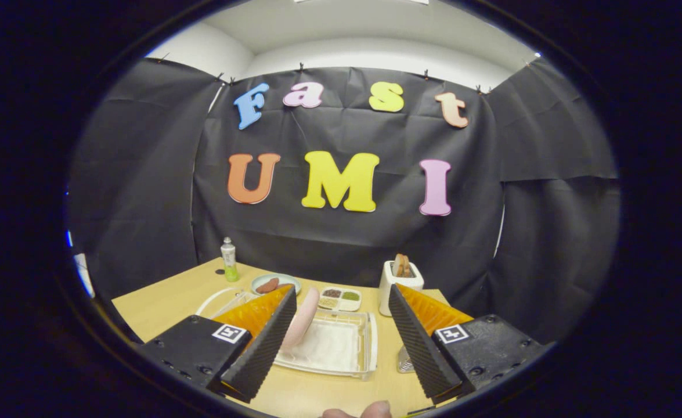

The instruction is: Take the plate from the dish rack, then take the spoon from the basket and place it into the plate.

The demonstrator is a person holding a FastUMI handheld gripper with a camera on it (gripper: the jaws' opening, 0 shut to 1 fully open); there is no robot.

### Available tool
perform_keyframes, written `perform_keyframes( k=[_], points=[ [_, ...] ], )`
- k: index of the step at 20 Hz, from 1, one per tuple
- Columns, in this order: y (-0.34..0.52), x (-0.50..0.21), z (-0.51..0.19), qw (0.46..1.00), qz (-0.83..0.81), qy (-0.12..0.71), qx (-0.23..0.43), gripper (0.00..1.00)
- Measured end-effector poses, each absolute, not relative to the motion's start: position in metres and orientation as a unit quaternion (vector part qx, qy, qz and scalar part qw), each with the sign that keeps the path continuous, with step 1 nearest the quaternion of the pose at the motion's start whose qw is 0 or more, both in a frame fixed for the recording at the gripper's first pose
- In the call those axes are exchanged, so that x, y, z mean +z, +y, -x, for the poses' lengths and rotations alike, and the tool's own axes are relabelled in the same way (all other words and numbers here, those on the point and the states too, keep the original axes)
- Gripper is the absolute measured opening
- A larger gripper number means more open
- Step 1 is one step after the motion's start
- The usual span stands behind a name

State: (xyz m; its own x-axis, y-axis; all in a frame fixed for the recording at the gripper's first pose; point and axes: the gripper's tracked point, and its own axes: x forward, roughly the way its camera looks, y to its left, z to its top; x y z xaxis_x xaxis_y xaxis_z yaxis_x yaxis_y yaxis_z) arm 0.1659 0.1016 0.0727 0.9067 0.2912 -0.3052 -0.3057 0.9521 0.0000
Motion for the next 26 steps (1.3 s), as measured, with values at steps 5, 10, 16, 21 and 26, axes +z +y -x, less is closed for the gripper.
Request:
perform_keyframes(
  k=[5, 10, 16, 21, 26],
  points=[
    [0.132, 0.061, -0.201, 0.948, 0.021, 0.255, 0.189, 1.0],
    [0.156, 0.035, -0.234, 0.917, 0.013, 0.344, 0.199, 1.0],
    [0.184, -0.005, -0.269, 0.88, 0.012, 0.433, 0.194, 1.0],
    [0.198, -0.039, -0.288, 0.857, 0.003, 0.484, 0.179, 1.0],
    [0.21, -0.075, -0.292, 0.824, -0.007, 0.543, 0.159, 0.99]
  ],
)
